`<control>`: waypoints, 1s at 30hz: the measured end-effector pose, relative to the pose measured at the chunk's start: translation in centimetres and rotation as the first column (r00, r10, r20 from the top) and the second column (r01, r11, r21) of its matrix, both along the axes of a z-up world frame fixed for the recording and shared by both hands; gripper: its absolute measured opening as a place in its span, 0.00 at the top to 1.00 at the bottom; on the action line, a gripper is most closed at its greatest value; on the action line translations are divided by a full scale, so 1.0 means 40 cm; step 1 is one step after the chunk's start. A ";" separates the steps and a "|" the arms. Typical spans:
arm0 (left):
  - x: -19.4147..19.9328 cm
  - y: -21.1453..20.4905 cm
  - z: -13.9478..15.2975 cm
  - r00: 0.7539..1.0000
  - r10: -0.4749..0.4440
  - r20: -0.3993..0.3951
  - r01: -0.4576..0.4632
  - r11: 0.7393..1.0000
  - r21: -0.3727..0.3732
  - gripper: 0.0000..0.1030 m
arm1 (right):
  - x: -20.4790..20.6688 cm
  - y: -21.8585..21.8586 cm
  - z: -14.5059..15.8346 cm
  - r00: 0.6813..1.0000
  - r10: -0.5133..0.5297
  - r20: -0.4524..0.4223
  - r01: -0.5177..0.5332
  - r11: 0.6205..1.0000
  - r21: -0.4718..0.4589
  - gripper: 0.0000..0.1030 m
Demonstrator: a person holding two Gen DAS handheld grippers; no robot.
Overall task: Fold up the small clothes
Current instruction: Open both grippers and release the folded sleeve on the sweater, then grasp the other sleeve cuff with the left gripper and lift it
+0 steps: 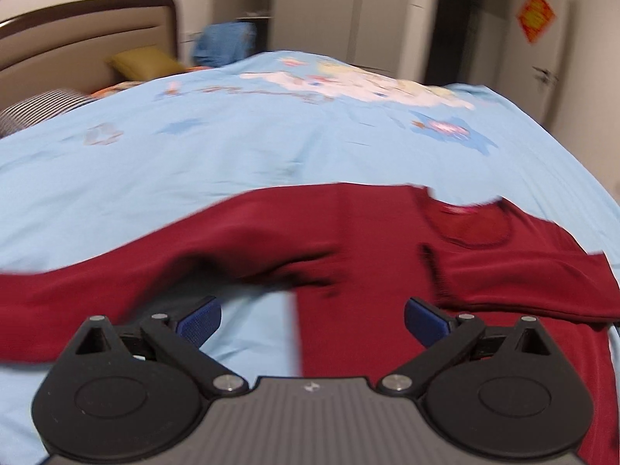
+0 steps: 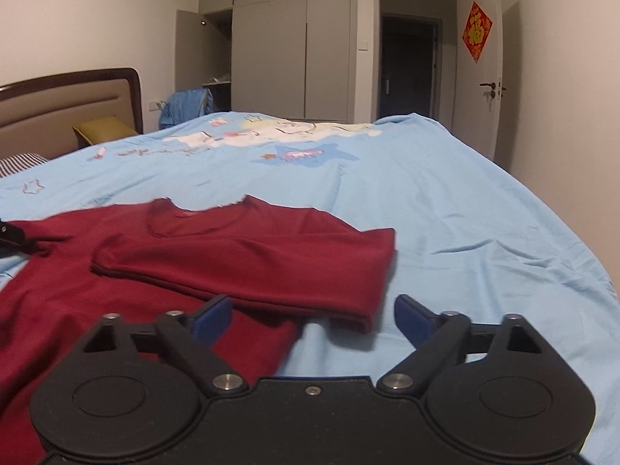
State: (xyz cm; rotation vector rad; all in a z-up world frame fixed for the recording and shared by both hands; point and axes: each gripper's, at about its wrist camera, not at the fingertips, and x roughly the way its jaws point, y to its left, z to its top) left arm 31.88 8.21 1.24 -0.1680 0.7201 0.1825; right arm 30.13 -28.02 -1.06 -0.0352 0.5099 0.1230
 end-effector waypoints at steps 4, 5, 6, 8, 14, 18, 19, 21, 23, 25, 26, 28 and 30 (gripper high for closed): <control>-0.140 0.143 0.027 0.983 0.163 0.089 -0.158 0.986 -0.060 0.00 | -0.021 0.051 0.014 0.998 0.056 0.000 -0.056 0.998 0.021 0.01; -0.179 0.175 0.032 0.971 0.201 0.129 -0.192 0.978 -0.078 0.00 | -0.027 0.064 0.016 0.997 0.074 0.001 -0.074 0.997 0.026 0.01; -0.216 0.210 0.034 0.958 0.239 0.156 -0.227 0.970 -0.092 0.00 | -0.033 0.079 0.018 0.996 0.093 0.001 -0.093 0.995 0.030 0.01; -0.275 0.271 0.031 0.931 0.323 0.172 -0.309 0.945 -0.106 0.00 | -0.044 0.110 0.021 0.991 0.137 -0.002 -0.136 0.990 0.033 0.01; -0.367 0.417 -0.009 0.834 0.537 0.123 -0.515 0.839 -0.174 0.05 | -0.071 0.207 0.021 0.972 0.234 -0.013 -0.234 0.972 -0.002 0.01; -0.392 0.481 -0.030 0.772 0.626 0.111 -0.589 0.770 -0.244 0.20 | -0.087 0.254 0.021 0.960 0.278 -0.019 -0.278 0.960 -0.039 0.01; -0.392 0.495 -0.035 0.761 0.639 0.111 -0.597 0.757 -0.264 0.22 | -0.090 0.263 0.021 0.959 0.284 -0.021 -0.285 0.957 -0.049 0.01; -0.397 0.515 -0.043 0.745 0.657 0.114 -0.607 0.739 -0.293 0.33 | -0.096 0.276 0.021 0.955 0.296 -0.025 -0.297 0.953 -0.062 0.01; -0.399 0.525 -0.043 0.737 0.665 0.119 -0.609 0.731 -0.308 0.42 | -0.100 0.285 0.019 0.953 0.301 -0.033 -0.303 0.951 -0.071 0.01; -0.401 0.527 -0.041 0.742 0.657 0.131 -0.597 0.737 -0.317 0.55 | -0.100 0.290 0.017 0.953 0.302 -0.039 -0.304 0.950 -0.077 0.01; -0.394 0.531 -0.041 0.746 0.652 0.135 -0.591 0.742 -0.317 0.67 | -0.098 0.291 0.015 0.953 0.301 -0.042 -0.304 0.949 -0.079 0.01; -0.386 0.533 -0.038 0.738 0.658 0.151 -0.602 0.743 -0.293 0.81 | -0.099 0.294 0.014 0.953 0.300 -0.046 -0.303 0.950 -0.080 0.01; -0.381 0.539 -0.030 0.733 0.659 0.169 -0.605 0.745 -0.282 0.92 | -0.098 0.299 0.012 0.953 0.300 -0.050 -0.303 0.950 -0.079 0.01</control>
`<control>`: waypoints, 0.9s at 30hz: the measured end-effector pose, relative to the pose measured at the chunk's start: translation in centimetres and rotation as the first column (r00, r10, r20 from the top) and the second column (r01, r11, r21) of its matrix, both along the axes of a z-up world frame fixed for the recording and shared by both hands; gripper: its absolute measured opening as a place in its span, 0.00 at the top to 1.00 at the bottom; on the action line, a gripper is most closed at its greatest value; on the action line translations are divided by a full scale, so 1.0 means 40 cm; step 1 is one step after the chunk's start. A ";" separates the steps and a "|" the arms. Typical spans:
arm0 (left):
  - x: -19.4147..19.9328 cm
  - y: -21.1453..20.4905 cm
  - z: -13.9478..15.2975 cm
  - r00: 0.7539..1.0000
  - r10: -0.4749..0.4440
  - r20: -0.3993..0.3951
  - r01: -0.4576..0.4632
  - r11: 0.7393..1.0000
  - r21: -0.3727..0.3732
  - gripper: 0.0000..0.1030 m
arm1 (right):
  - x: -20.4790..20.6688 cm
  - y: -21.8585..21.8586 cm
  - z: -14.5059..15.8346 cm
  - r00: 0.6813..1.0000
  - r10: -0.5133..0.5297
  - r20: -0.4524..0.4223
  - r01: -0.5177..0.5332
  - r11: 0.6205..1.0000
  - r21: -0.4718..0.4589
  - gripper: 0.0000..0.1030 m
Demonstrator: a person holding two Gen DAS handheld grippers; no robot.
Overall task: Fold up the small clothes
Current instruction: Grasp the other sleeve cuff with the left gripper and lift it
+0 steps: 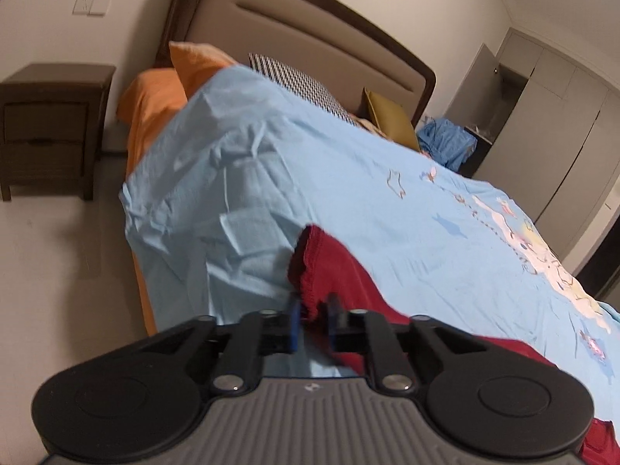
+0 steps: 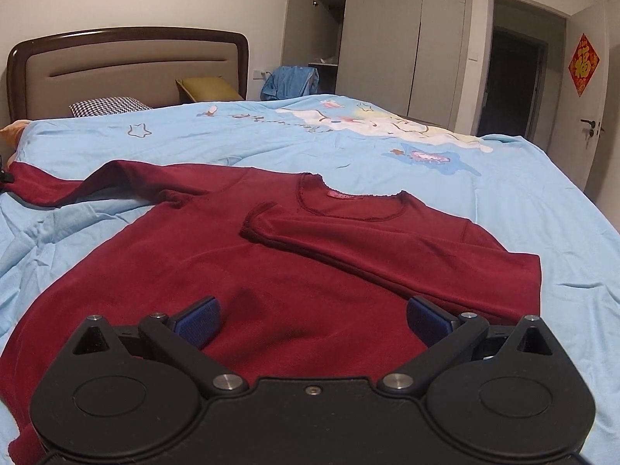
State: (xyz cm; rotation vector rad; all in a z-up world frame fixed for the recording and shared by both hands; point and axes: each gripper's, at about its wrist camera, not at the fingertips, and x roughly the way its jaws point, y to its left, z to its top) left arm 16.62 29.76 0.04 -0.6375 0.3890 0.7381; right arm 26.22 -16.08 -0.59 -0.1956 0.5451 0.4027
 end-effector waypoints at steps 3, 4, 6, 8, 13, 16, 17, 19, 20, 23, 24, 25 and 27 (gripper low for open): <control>0.017 0.018 0.025 1.000 -0.015 0.016 0.014 0.998 0.054 0.93 | -0.002 0.004 -0.002 1.000 0.005 -0.002 -0.005 1.000 -0.005 0.01; 0.030 0.027 0.040 0.999 -0.027 0.021 0.025 0.995 0.092 0.93 | 0.000 0.004 -0.002 1.000 0.008 -0.003 -0.008 1.000 -0.007 0.01; 0.068 0.051 0.079 0.997 -0.067 0.025 0.061 0.981 0.185 0.94 | 0.000 0.007 -0.004 1.000 0.015 -0.003 -0.015 1.000 -0.012 0.01; 0.111 0.079 0.131 0.994 -0.099 0.038 0.085 0.960 0.266 0.94 | -0.001 0.008 -0.004 1.000 0.022 -0.001 -0.022 1.000 -0.018 0.01; 0.175 0.111 0.260 0.960 -0.210 0.186 0.122 0.910 0.397 0.94 | 0.001 0.003 -0.009 1.000 0.011 -0.005 -0.011 1.000 -0.008 0.01; 0.218 0.079 0.287 0.940 -0.289 0.181 0.169 0.855 0.490 0.94 | 0.005 0.002 -0.018 1.000 0.007 -0.021 -0.007 1.000 0.001 0.01; 0.233 0.073 0.288 0.936 -0.303 0.177 0.183 0.852 0.490 0.94 | 0.008 0.002 -0.023 1.000 0.008 -0.026 -0.008 1.000 0.001 0.01; 0.266 0.067 0.285 0.931 -0.318 0.179 0.203 0.859 0.471 0.94 | 0.011 0.005 -0.029 0.999 0.013 -0.033 -0.013 1.000 -0.003 0.01; 0.280 0.062 0.283 0.929 -0.324 0.179 0.210 0.861 0.464 0.94 | 0.012 0.005 -0.031 0.999 0.016 -0.033 -0.016 1.000 -0.003 0.01; 0.315 0.023 0.296 0.911 -0.360 0.201 0.238 0.857 0.458 0.94 | 0.017 0.002 -0.030 0.999 0.021 -0.028 -0.021 1.000 0.006 0.01; 0.324 0.004 0.304 0.899 -0.386 0.207 0.254 0.845 0.470 0.94 | 0.019 0.001 -0.029 0.999 0.021 -0.026 -0.020 1.000 0.009 0.01; 0.335 -0.020 0.317 0.888 -0.412 0.206 0.271 0.829 0.490 0.94 | 0.022 -0.002 -0.028 1.000 0.019 -0.024 -0.019 1.000 0.011 0.01; 0.362 -0.073 0.342 0.859 -0.469 0.205 0.312 0.797 0.517 0.94 | 0.026 -0.009 -0.026 1.000 0.017 -0.019 -0.017 1.000 0.016 0.01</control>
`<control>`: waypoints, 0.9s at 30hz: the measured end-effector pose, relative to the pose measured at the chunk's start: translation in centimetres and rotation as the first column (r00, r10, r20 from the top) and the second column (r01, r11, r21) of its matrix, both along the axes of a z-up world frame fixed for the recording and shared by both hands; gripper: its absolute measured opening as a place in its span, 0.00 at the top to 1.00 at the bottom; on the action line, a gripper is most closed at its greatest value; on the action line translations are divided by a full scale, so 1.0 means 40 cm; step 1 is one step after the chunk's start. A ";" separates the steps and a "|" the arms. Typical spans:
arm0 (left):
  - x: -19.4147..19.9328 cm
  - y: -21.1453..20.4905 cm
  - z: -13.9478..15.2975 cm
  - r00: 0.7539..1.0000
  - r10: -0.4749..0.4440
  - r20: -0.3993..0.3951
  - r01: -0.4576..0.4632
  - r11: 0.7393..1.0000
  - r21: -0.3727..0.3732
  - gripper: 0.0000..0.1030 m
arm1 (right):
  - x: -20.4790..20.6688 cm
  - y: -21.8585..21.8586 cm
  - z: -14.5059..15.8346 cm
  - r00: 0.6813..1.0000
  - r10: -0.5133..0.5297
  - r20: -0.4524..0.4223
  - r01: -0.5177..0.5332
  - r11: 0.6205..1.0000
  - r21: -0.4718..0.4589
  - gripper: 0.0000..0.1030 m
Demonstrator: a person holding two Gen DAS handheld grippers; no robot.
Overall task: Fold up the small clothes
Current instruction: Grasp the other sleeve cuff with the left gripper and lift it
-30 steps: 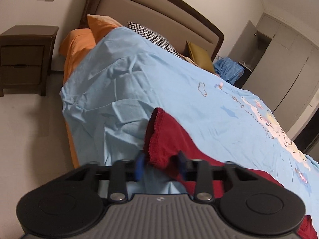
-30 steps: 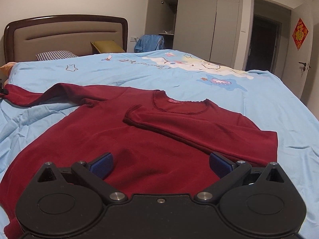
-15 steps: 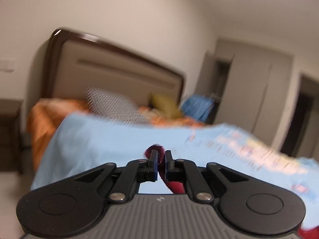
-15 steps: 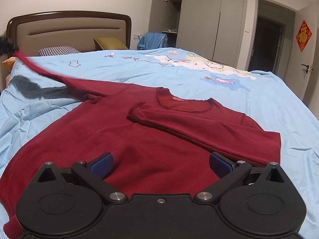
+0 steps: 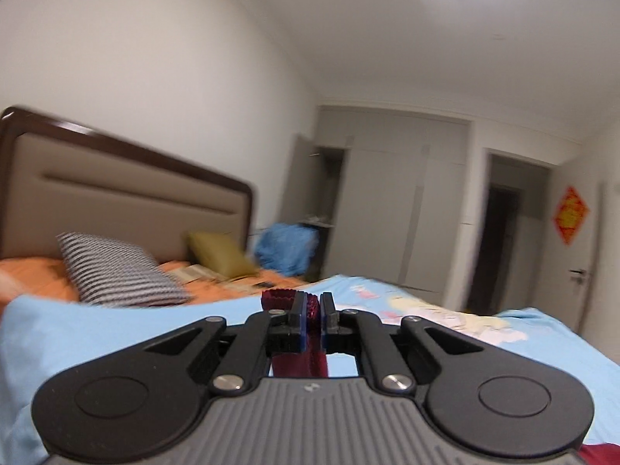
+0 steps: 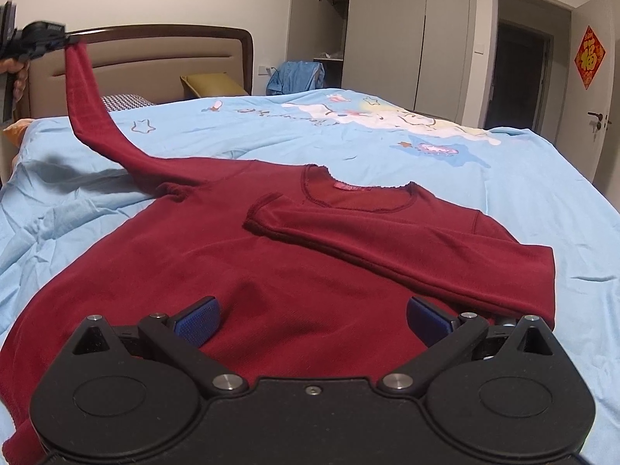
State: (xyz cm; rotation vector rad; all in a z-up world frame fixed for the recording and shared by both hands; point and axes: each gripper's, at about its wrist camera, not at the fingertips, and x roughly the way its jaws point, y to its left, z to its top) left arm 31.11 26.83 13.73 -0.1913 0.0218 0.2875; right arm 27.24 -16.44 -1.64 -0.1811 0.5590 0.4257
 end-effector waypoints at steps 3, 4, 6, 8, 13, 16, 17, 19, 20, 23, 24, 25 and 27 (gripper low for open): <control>0.048 -0.100 0.039 0.996 -0.092 0.009 0.091 0.995 0.041 0.94 | 0.007 -0.015 0.001 1.000 -0.009 0.003 0.009 1.000 0.009 0.01; 0.066 -0.139 0.050 0.992 -0.123 0.008 0.123 0.991 0.052 0.94 | 0.009 -0.021 0.002 1.000 -0.015 0.005 0.015 1.000 0.012 0.01; 0.104 -0.217 0.062 0.984 -0.177 -0.003 0.177 0.982 0.066 0.94 | 0.012 -0.035 0.005 1.000 -0.028 0.010 0.028 0.999 0.018 0.01; 0.148 -0.307 0.062 0.975 -0.221 -0.024 0.222 0.972 0.072 0.94 | 0.017 -0.054 0.009 0.999 -0.043 0.014 0.043 0.999 0.028 0.01; 0.235 -0.528 0.016 0.941 -0.332 -0.065 0.336 0.939 0.071 0.94 | 0.021 -0.111 0.015 0.996 -0.084 0.018 0.083 0.996 0.043 0.01; 0.260 -0.670 -0.040 0.908 -0.407 -0.098 0.414 0.909 0.054 0.94 | 0.016 -0.149 0.016 0.993 -0.113 0.022 0.112 0.993 0.044 0.01; 0.269 -0.712 -0.061 0.895 -0.433 -0.108 0.439 0.898 0.039 0.94 | 0.013 -0.161 0.014 0.992 -0.124 0.021 0.123 0.992 0.043 0.01; 0.281 -0.786 -0.108 0.868 -0.479 -0.132 0.484 0.875 0.008 0.94 | 0.007 -0.188 0.010 0.989 -0.145 0.017 0.144 0.989 0.041 0.01; 0.285 -0.821 -0.135 0.855 -0.499 -0.145 0.503 0.864 -0.006 0.94 | 0.005 -0.202 0.007 0.987 -0.158 0.014 0.157 0.987 0.038 0.01; 0.292 -0.910 -0.221 0.815 -0.547 -0.189 0.549 0.835 -0.049 0.94 | -0.003 -0.243 -0.006 0.980 -0.197 -0.002 0.197 0.980 0.039 0.01; 0.295 -0.937 -0.251 0.803 -0.559 -0.207 0.558 0.827 -0.066 0.94 | -0.006 -0.255 -0.012 0.978 -0.209 -0.009 0.209 0.977 0.042 0.01; 0.300 -0.960 -0.277 0.791 -0.570 -0.223 0.568 0.819 -0.081 0.94 | -0.009 -0.269 -0.016 0.975 -0.220 -0.015 0.220 0.974 0.045 0.01; 0.310 -0.990 -0.327 0.770 -0.585 -0.256 0.582 0.808 -0.095 0.94 | -0.015 -0.291 -0.026 0.970 -0.240 -0.029 0.242 0.969 0.049 0.01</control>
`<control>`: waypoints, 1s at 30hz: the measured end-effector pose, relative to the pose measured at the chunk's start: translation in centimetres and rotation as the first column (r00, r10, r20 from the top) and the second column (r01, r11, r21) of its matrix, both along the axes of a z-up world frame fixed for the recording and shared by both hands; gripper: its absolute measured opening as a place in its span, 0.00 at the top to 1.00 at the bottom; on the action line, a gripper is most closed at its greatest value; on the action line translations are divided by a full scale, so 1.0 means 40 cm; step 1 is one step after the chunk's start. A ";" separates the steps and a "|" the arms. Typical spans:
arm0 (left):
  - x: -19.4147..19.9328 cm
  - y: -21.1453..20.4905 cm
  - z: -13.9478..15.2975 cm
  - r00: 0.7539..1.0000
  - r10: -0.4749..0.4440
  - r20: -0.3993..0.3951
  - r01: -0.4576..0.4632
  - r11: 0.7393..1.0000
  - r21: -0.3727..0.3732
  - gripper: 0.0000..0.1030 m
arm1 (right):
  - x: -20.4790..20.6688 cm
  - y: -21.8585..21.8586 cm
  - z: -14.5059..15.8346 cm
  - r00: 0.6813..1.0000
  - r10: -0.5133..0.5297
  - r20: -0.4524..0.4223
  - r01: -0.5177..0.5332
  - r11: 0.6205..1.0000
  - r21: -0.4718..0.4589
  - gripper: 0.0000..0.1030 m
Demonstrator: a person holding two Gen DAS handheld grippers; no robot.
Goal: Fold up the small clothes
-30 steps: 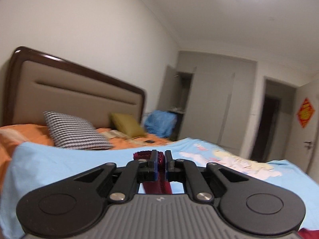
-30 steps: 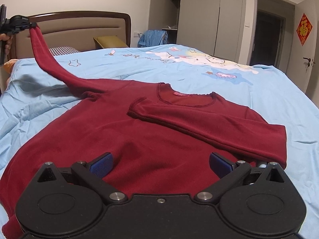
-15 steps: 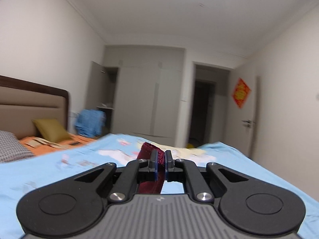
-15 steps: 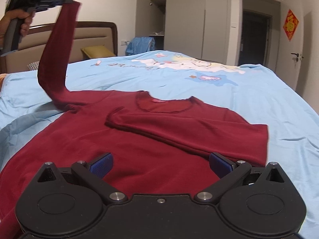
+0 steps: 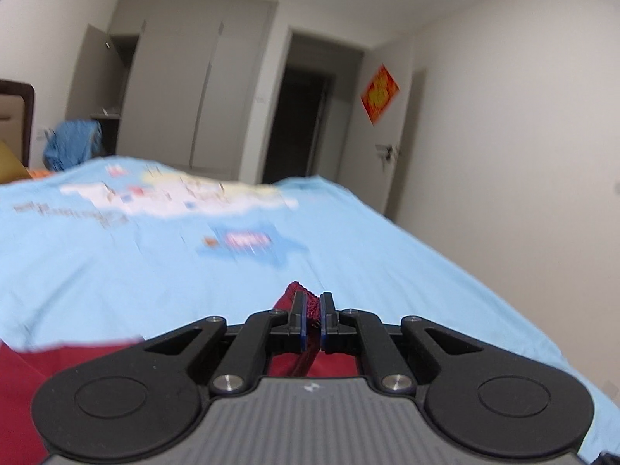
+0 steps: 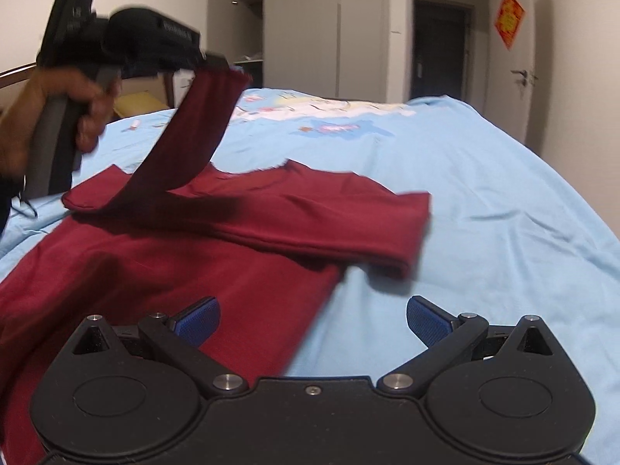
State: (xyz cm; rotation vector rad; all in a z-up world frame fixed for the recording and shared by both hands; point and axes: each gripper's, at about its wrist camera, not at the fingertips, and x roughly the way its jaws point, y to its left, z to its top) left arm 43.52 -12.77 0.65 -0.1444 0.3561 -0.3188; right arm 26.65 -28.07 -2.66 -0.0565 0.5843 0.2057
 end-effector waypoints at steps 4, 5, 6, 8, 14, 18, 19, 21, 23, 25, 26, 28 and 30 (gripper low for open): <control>0.022 -0.043 -0.054 0.996 -0.041 -0.079 0.041 0.999 -0.005 0.94 | -0.012 -0.034 -0.021 0.999 -0.029 -0.023 0.030 1.000 0.007 0.01; 0.027 -0.049 -0.065 0.994 -0.053 -0.096 0.053 0.999 -0.007 0.93 | -0.014 -0.040 -0.026 0.999 -0.036 -0.026 0.036 0.999 0.010 0.01; 0.027 -0.055 -0.076 0.992 -0.064 -0.111 0.063 0.998 -0.007 0.93 | -0.016 -0.046 -0.030 0.999 -0.042 -0.030 0.042 0.999 0.014 0.01; 0.028 -0.064 -0.089 0.988 -0.078 -0.135 0.079 0.997 -0.001 0.93 | -0.016 -0.054 -0.038 0.998 -0.053 -0.038 0.054 0.998 0.025 0.01; 0.047 -0.057 -0.098 0.976 -0.090 -0.198 0.085 0.996 -0.036 0.92 | -0.017 -0.055 -0.047 0.996 -0.078 -0.043 0.080 0.996 0.046 0.01; 0.026 -0.051 -0.082 0.964 -0.133 -0.231 0.121 0.990 -0.066 0.42 | -0.020 -0.056 -0.046 0.996 -0.075 -0.041 0.076 0.996 0.041 0.01; 0.022 -0.045 -0.080 0.963 -0.139 -0.230 0.126 0.990 -0.070 0.37 | -0.022 -0.055 -0.044 0.996 -0.076 -0.039 0.077 0.996 0.036 0.01; 0.001 -0.029 -0.063 0.962 -0.155 -0.223 0.140 0.987 -0.080 0.28 | -0.017 -0.056 -0.041 0.996 -0.080 -0.037 0.081 0.996 0.035 0.01; -0.018 -0.003 -0.045 0.960 -0.157 -0.230 0.140 0.986 -0.090 0.19 | -0.013 -0.057 -0.037 0.996 -0.083 -0.031 0.084 0.996 0.040 0.01; -0.041 0.033 -0.025 0.966 -0.137 -0.220 0.120 0.989 -0.087 0.12 | -0.008 -0.053 -0.030 0.996 -0.083 -0.023 0.084 0.995 0.045 0.01; -0.053 0.052 -0.013 0.969 -0.122 -0.216 0.109 0.992 -0.071 0.10 | -0.004 -0.049 -0.026 0.997 -0.081 -0.019 0.081 0.996 0.048 0.01; -0.080 0.091 0.009 0.976 -0.073 -0.207 0.073 0.997 -0.008 0.08 | 0.007 -0.040 -0.017 0.997 -0.071 -0.008 0.072 0.996 0.059 0.01; -0.112 0.138 0.029 0.983 -0.020 -0.180 0.031 0.998 0.060 0.04 | 0.022 -0.028 -0.007 0.998 -0.058 0.002 0.058 0.996 0.073 0.01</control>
